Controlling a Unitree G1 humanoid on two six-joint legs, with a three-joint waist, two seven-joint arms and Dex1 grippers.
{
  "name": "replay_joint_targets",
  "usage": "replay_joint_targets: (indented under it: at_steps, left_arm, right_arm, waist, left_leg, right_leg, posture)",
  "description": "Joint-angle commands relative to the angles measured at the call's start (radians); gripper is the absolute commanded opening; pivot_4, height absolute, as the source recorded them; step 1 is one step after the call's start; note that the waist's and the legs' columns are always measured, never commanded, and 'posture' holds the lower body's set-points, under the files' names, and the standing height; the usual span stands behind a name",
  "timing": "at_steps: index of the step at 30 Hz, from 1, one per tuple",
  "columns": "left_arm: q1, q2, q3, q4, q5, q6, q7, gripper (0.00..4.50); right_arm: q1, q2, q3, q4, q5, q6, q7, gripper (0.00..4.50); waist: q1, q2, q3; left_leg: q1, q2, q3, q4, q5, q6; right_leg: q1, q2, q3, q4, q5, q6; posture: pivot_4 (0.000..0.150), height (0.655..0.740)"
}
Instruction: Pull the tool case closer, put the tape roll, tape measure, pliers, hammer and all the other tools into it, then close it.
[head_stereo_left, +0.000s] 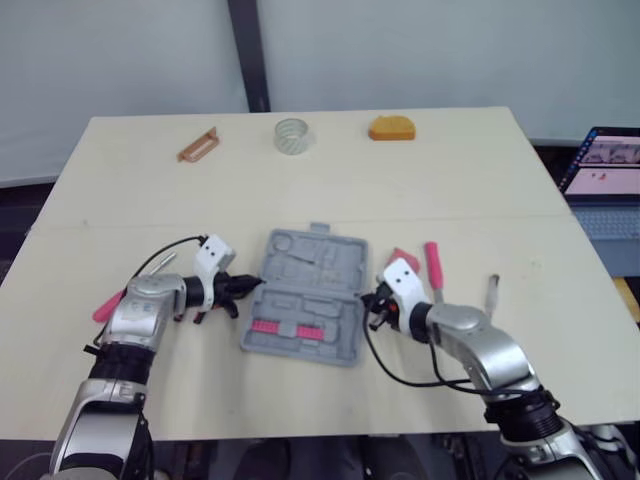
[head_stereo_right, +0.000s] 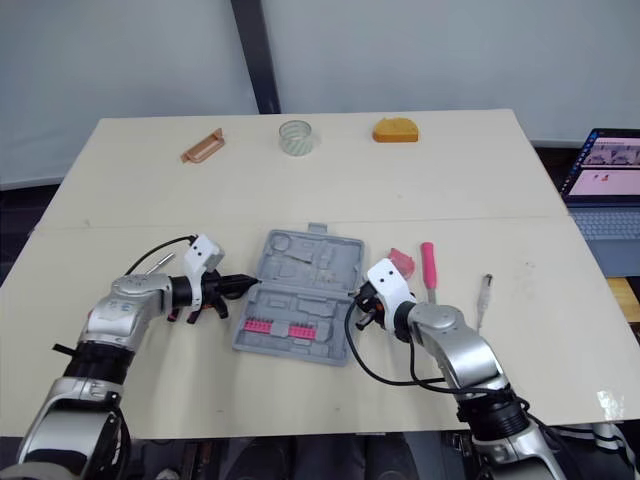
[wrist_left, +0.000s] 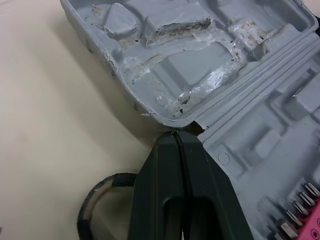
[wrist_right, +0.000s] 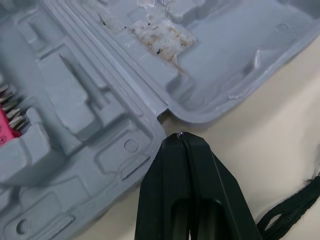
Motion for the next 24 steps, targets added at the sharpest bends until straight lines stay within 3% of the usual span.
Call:
replay_joint_targets:
  at_steps: [1,16,24]
  left_arm:
    - [0.016,0.003,-0.001,-0.07,-0.023,0.02,-0.015,0.0]
    - [0.241,0.067,0.016,-0.412,-0.096,0.196,-0.025,0.0]
    - [0.317,0.088,0.018,-0.494,-0.119,0.238,-0.007,0.0]
  right_arm:
    - [0.001,0.002,0.007,-0.023,0.01,-0.021,0.03,0.05]
    - [0.073,-0.079,-0.001,-0.138,0.059,0.025,0.119,0.05]
    - [0.121,-0.095,0.009,-0.186,0.08,0.049,0.137,0.05]
  waist:
    - [0.0,0.0,0.0]
    - [0.002,0.0,0.0]
    - [0.004,0.0,0.0]
  left_leg:
    - [0.0,0.0,0.0,0.0,0.0,0.0]
    - [0.0,0.0,0.0,-0.001,0.0,0.0]
    - [0.0,0.0,0.0,-0.002,0.0,0.0]
  right_leg:
    - [0.0,0.0,0.0,0.0,0.0,0.0]
    - [0.0,0.0,0.001,-0.001,0.0,0.0]
    - [0.001,0.0,0.001,-0.002,0.0,0.0]
  posture:
    - [0.15,0.74]
    - [0.15,0.74]
    - [0.15,0.74]
